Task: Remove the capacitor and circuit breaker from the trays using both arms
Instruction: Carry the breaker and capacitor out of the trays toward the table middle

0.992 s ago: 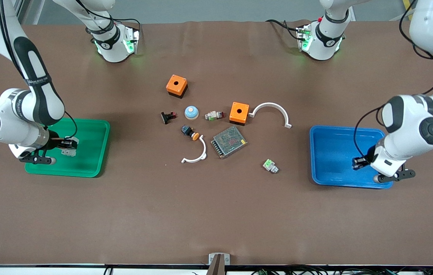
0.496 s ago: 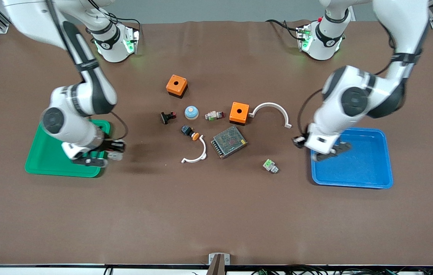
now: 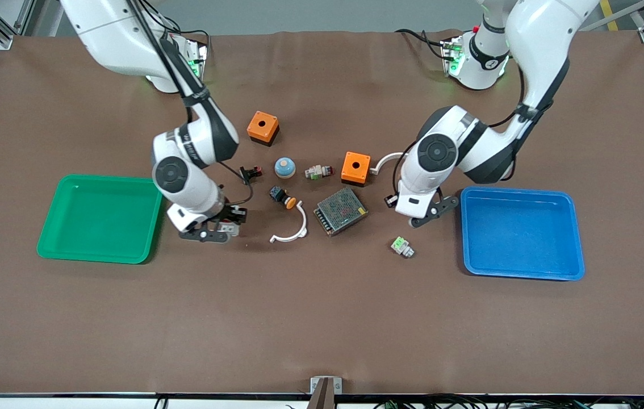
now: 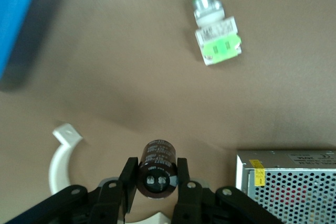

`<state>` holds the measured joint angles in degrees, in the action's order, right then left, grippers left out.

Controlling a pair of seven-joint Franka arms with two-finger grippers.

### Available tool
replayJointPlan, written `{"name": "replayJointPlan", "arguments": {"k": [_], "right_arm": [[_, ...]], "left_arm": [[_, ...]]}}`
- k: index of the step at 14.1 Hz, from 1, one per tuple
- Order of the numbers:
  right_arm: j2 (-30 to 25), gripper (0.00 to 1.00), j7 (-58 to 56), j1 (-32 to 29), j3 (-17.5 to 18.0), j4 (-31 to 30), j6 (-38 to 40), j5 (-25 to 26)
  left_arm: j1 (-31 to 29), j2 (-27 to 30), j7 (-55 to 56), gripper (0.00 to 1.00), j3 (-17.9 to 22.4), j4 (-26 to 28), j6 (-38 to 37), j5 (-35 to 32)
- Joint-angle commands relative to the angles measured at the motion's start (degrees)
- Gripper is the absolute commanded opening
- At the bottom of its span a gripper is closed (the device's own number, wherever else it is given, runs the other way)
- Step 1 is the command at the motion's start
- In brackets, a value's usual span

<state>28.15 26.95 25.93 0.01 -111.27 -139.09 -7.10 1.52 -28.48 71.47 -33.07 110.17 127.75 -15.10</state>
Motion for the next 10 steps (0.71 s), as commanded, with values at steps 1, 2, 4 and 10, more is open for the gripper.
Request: {"name": "replayJointPlan", "arguments": {"k": [1, 2, 4, 10], "right_arm": [[2.7, 0.0, 3.1, 2.3, -0.7, 2.3, -1.7, -0.8], [3.5, 0.0, 4.0, 3.1, -0.7, 2.3, -2.7, -0.8], [4.5, 0.0, 5.5, 4.3, -0.7, 2.3, -3.7, -0.8], [5.4, 1.0, 5.6, 3.6, -0.8, 3.5, -2.9, -0.5]], "left_arm": [[0.6, -1.6, 5.2, 0.0, 0.0, 2.0, 4.4, -4.0], [0.7, -2.5, 6.3, 0.01, 0.0, 2.0, 5.1, -4.5], [0.8, -4.4, 7.5, 0.03, 0.0, 2.0, 7.2, -5.4], [-1.1, -4.2, 7.5, 1.0, 0.1, 0.6, 6.8, -7.4]]}}
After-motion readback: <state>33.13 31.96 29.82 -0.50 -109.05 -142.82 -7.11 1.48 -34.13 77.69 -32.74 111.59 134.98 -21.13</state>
